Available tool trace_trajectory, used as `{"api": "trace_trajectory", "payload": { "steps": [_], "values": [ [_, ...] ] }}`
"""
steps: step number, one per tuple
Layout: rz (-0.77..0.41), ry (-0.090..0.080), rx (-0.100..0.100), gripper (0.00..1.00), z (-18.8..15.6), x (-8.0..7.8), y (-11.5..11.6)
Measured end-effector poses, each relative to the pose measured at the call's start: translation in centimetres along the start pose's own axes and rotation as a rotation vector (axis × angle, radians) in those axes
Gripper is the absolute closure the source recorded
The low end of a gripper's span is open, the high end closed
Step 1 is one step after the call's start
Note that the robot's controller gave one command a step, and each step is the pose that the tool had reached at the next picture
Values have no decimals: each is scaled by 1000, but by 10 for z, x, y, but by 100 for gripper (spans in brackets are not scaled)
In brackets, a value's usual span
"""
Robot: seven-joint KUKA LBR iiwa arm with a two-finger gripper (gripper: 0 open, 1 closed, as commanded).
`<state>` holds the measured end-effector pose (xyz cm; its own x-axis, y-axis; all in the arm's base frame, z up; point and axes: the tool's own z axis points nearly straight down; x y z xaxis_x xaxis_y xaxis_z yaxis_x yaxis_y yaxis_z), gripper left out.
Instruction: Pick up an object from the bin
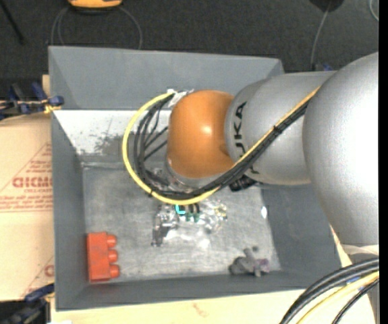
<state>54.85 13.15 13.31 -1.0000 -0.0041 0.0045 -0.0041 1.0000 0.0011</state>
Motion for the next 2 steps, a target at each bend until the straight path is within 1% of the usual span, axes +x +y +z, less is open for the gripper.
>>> {"api": "trace_trajectory", "payload": {
  "steps": [1, 2],
  "values": [
    [-124, -13, 0, 0, 60, -32, -87],
    [-349, -5, 5, 0, 32, -1, -142]
  ]
}}
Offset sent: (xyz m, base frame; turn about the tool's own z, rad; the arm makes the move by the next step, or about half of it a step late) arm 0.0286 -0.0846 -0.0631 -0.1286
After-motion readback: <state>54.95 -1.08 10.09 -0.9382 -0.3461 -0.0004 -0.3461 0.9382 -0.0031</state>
